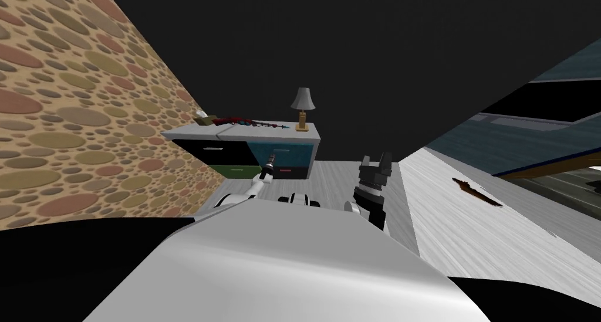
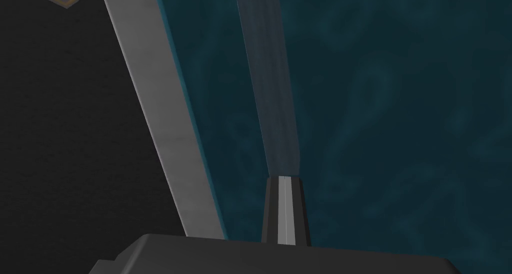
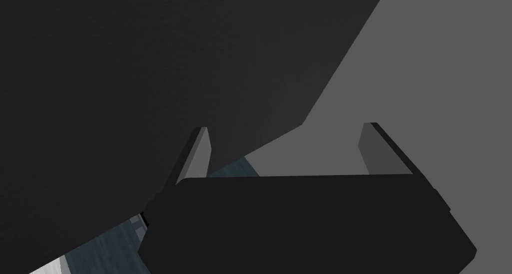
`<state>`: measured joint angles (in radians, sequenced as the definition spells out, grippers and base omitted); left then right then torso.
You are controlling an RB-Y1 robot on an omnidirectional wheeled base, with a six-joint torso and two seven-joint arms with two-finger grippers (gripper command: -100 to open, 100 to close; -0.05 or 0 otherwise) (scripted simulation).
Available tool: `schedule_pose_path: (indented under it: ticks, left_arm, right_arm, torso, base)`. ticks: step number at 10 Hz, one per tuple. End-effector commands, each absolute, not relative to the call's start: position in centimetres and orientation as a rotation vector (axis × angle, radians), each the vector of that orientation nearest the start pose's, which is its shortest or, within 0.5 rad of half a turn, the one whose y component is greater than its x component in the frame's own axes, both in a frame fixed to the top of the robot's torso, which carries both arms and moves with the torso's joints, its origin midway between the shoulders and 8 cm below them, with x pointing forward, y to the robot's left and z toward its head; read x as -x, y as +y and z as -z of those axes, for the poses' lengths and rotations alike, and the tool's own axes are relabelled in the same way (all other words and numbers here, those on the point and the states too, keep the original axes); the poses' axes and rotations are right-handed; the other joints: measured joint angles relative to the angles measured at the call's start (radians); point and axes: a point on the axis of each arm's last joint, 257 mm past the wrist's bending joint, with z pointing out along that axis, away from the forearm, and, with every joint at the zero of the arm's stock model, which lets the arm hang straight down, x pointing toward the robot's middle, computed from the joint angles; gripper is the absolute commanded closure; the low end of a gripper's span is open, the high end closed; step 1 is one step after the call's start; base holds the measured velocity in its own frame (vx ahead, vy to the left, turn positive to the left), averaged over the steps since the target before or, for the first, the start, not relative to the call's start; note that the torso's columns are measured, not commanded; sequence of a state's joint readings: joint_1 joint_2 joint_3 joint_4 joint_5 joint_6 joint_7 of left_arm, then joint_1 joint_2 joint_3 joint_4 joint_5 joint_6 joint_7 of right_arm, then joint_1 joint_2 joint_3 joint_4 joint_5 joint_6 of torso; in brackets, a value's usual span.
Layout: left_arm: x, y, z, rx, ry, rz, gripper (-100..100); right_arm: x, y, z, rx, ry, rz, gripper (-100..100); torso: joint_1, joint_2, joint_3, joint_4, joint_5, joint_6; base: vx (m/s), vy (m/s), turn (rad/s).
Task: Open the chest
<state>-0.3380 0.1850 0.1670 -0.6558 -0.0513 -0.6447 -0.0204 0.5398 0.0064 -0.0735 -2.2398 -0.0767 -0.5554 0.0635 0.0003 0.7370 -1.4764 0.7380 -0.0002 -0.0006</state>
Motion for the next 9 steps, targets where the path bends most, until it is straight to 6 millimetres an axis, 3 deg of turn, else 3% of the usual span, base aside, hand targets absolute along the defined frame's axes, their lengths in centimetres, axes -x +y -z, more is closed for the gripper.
schedule_pose_path:
  ticks: [1,2,5,8,9]
  left_arm:
    - [-56.2,37.2,30.9,1.075,1.161,0.992,100]
    - [-55.6,39.2,30.9,1.089,1.143,0.971,100]
    - [-55.6,39.2,30.9,1.089,1.143,0.971,100]
    - [-53.6,45.1,30.5,1.123,1.088,0.908,100]
    - [-53.9,45.0,29.7,1.109,1.079,0.917,100]
  right_arm:
    - [-33.1,-31.9,-0.6,-0.691,0.584,-1.194,0]
    - [-33.1,-31.9,-0.6,-0.691,0.584,-1.194,0]
    - [-33.1,-31.9,-0.6,-0.691,0.584,-1.194,0]
    - [-33.1,-31.9,-0.6,-0.691,0.584,-1.194,0]
    - [-33.1,-31.9,-0.6,-0.691,0.584,-1.194,0]
  torso:
    - [0.002,-0.002,-0.001,-0.001,0.001,0.001]
    - [0.001,0.000,0.000,0.000,0.001,0.001]
    - [0.001,-0.003,-0.002,-0.001,0.001,0.000]
    - [-0.002,0.005,0.003,0.001,0.000,0.001]
    - [-0.002,0.007,0.004,0.002,0.000,0.000]
  base:
    - [-0.120,-0.036,-0.293]
    - [-0.138,-0.048,-0.272]
    - [-0.040,-0.019,-0.020]
    - [-0.097,-0.038,-0.259]
    - [-0.103,-0.052,-0.081]
